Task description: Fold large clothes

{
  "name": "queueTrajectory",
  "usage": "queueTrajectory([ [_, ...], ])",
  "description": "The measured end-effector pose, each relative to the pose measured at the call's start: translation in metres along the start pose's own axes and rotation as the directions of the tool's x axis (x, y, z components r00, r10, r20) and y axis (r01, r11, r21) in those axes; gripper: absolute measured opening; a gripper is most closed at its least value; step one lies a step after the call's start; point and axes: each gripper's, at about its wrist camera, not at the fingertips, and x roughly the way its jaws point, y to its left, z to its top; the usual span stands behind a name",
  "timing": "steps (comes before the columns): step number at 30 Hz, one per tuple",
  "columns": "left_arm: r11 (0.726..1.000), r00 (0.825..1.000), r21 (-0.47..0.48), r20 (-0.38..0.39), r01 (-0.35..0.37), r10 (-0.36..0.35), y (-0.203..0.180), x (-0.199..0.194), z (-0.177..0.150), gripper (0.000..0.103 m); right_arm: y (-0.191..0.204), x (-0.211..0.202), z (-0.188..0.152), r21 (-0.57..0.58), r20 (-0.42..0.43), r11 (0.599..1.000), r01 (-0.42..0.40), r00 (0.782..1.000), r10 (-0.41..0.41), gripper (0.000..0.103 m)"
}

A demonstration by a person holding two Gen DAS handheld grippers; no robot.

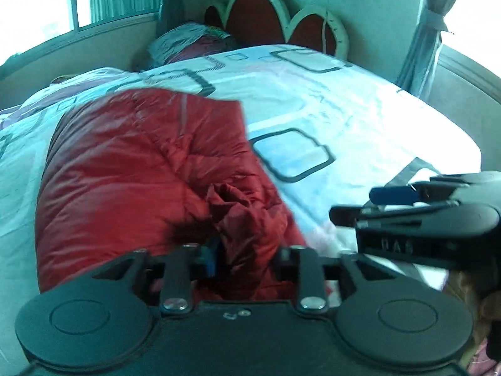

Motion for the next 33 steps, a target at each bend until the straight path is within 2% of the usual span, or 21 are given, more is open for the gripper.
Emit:
queueTrajectory([
  [1,1.0,1.0,-0.006,0.009,0.024,-0.024,0.0,-0.005,0.004,0.072,-0.004,-0.005,0.003,0.01,0.011,1.0,0.003,1.0,-0.003,0.051],
  [2,0.999,0.999,-0.009,0.033,0.033,-0.033,0.001,-0.014,0.005,0.078,-0.008,-0.009,0.008,0.019,0.022,1.0,0.004,1.0,-0.004,0.051],
  [5,0.999,0.996,-0.004,0.084,0.042,-0.042,0.004,-0.044,0.009,0.078,-0.01,-0.022,0.021,0.054,0.053,0.998,-0.027,0.998,0.024,0.051],
  [8,0.996,0.988,-0.076,0.153,0.037,-0.025,0.021,-0.073,0.011,0.078,-0.006,-0.038,0.035,0.089,0.084,0.993,-0.083,0.994,0.076,0.051],
  [10,0.99,0.981,-0.137,0.189,-0.025,0.051,0.037,-0.084,0.013,0.078,0.004,-0.046,0.044,0.089,0.105,0.987,-0.131,0.987,0.122,0.051],
  [12,0.972,0.968,-0.203,0.193,-0.12,0.16,0.059,-0.088,0.007,0.077,0.017,-0.049,0.052,0.08,0.111,0.979,-0.19,0.977,0.18,0.051],
  [14,0.943,0.954,-0.248,0.143,-0.223,0.263,0.081,-0.078,0.001,0.07,0.029,-0.045,0.053,0.08,0.086,0.967,-0.241,0.968,0.234,0.051],
  [15,0.931,0.949,-0.267,0.127,-0.248,0.289,0.09,-0.073,-0.002,0.062,0.035,-0.042,0.052,0.087,0.067,0.96,-0.266,0.963,0.261,0.051],
  [16,0.92,0.943,-0.278,0.107,-0.277,0.316,0.097,-0.066,-0.006,0.05,0.039,-0.038,0.05,0.092,0.048,0.954,-0.285,0.958,0.282,0.051],
  [17,0.917,0.943,-0.276,0.086,-0.288,0.322,0.101,-0.059,-0.008,0.047,0.045,-0.031,0.046,0.091,0.024,0.953,-0.289,0.957,0.288,0.051],
  [19,0.931,0.961,-0.269,0.057,-0.248,0.272,0.104,-0.046,-0.016,0.037,0.053,-0.023,0.037,0.072,-0.018,0.956,-0.286,0.957,0.288,0.051],
  [20,0.933,0.963,-0.267,0.057,-0.24,0.264,0.101,-0.042,-0.019,0.035,0.055,-0.017,0.031,0.068,-0.038,0.957,-0.28,0.958,0.283,0.051],
  [21,0.94,0.965,-0.25,0.06,-0.232,0.254,0.097,-0.037,-0.021,0.027,0.055,-0.013,0.026,0.072,-0.056,0.959,-0.273,0.959,0.278,0.051],
  [22,0.947,0.969,-0.234,0.061,-0.221,0.241,0.094,-0.035,-0.025,0.018,0.055,-0.01,0.021,0.081,-0.068,0.959,-0.271,0.959,0.277,0.037],
  [23,0.953,0.973,-0.222,0.06,-0.206,0.224,0.089,-0.031,-0.025,0.015,0.054,-0.008,0.019,0.088,-0.082,0.957,-0.276,0.956,0.283,0.011],
  [24,0.955,0.975,-0.225,0.058,-0.195,0.212,0.087,-0.029,-0.026,0.012,0.053,-0.008,0.017,0.092,-0.086,0.96,-0.266,0.958,0.274,0.011],
  [27,0.963,0.985,-0.226,0.055,-0.146,0.162,0.084,-0.029,-0.028,0.01,0.048,-0.018,0.01,0.083,-0.067,0.972,-0.222,0.971,0.228,0.007],
  [29,0.969,0.99,-0.22,0.052,-0.113,0.128,0.083,-0.025,-0.032,0.011,0.04,-0.007,-0.001,0.096,-0.106,0.982,-0.163,0.979,0.173,0.006],
  [31,0.977,0.992,-0.182,0.042,-0.111,0.121,0.08,-0.015,-0.032,0.011,0.034,0.01,-0.012,0.11,-0.177,0.986,-0.127,0.974,0.145,0.006],
  [33,0.983,0.992,-0.146,0.04,-0.112,0.119,0.08,-0.015,-0.03,0.011,0.038,0.007,-0.011,0.084,-0.166,0.991,-0.102,0.979,0.115,0.007],
])
